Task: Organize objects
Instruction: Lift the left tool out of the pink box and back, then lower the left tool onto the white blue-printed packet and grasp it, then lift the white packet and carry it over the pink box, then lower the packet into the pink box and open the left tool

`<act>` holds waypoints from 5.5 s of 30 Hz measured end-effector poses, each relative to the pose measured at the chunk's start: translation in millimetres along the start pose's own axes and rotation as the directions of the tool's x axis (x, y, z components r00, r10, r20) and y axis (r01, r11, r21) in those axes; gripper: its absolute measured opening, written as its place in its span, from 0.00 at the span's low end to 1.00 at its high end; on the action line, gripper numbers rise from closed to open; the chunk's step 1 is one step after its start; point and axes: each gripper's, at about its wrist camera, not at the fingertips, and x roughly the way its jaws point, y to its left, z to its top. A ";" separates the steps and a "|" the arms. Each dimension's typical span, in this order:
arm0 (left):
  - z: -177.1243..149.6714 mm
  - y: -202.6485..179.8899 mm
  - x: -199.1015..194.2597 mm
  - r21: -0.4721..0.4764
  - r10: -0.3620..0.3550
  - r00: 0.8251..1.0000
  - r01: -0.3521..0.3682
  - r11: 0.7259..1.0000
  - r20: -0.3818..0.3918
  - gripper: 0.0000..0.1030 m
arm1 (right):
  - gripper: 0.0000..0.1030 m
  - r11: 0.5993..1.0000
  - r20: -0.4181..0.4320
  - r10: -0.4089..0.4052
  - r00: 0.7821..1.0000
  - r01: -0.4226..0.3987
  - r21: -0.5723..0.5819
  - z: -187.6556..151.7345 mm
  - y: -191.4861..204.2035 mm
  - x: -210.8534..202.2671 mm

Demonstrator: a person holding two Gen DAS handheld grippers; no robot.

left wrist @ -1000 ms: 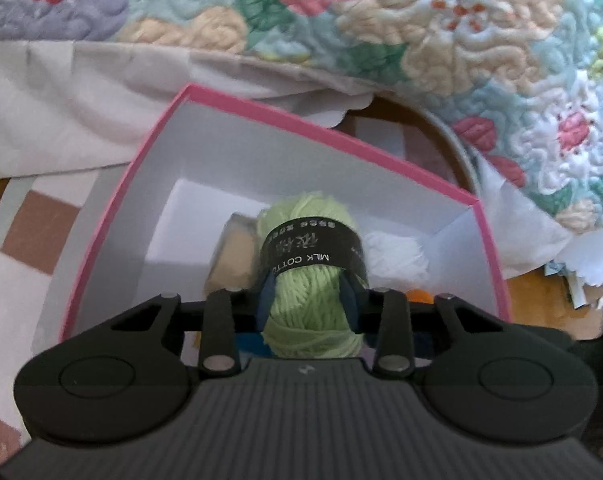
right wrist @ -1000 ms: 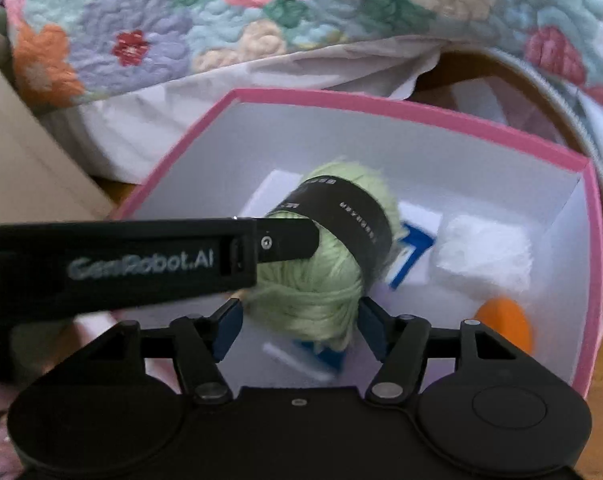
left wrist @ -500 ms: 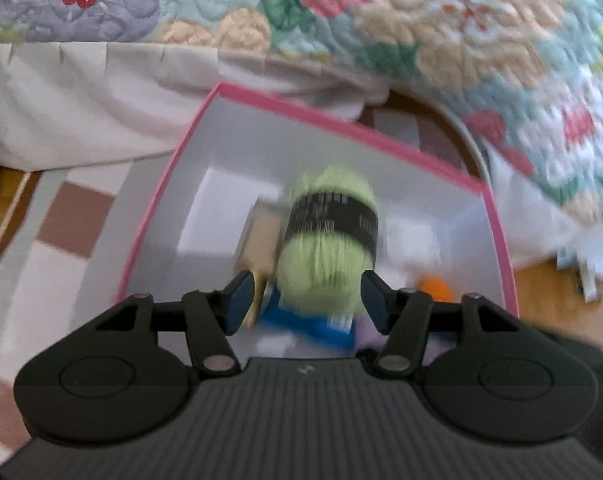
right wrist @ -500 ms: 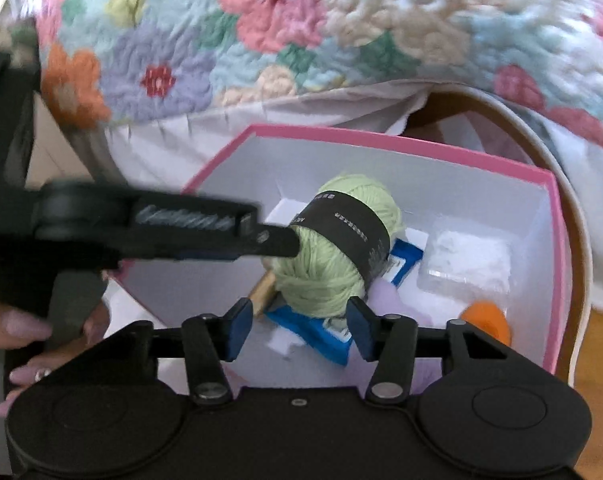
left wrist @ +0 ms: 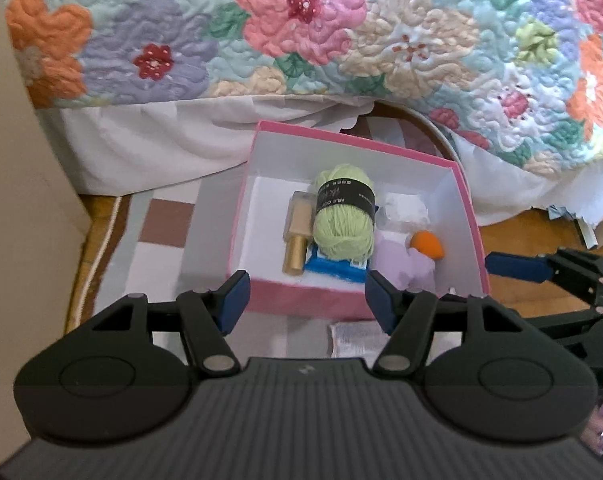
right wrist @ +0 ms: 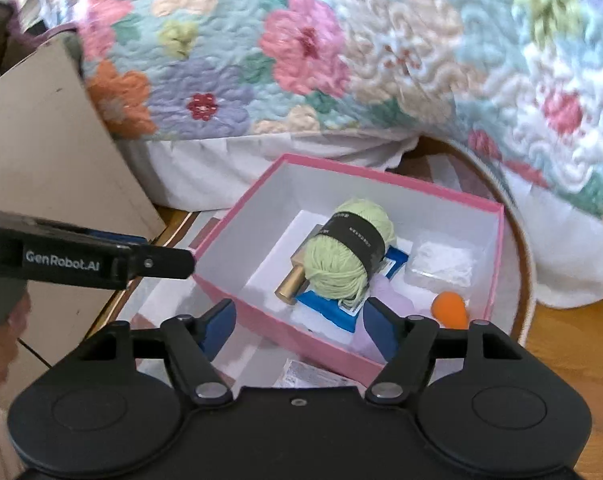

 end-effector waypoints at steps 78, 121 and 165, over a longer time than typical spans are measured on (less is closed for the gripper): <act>-110.9 6.2 167.6 0.010 -0.203 0.977 0.204 0.979 -0.071 0.49 | 0.82 0.993 -0.020 -0.062 0.998 0.060 -0.100 -135.9 -15.2 112.7; -151.0 -26.4 68.8 0.033 -0.222 0.959 0.232 0.972 -0.176 0.34 | 0.80 0.992 -0.031 0.023 0.999 -0.027 -0.120 -146.9 33.9 39.5; 64.7 -78.3 126.4 -0.027 -0.281 0.958 0.279 0.960 -0.055 0.36 | 0.80 0.972 0.051 -0.067 0.996 0.076 -0.221 30.6 -51.4 33.8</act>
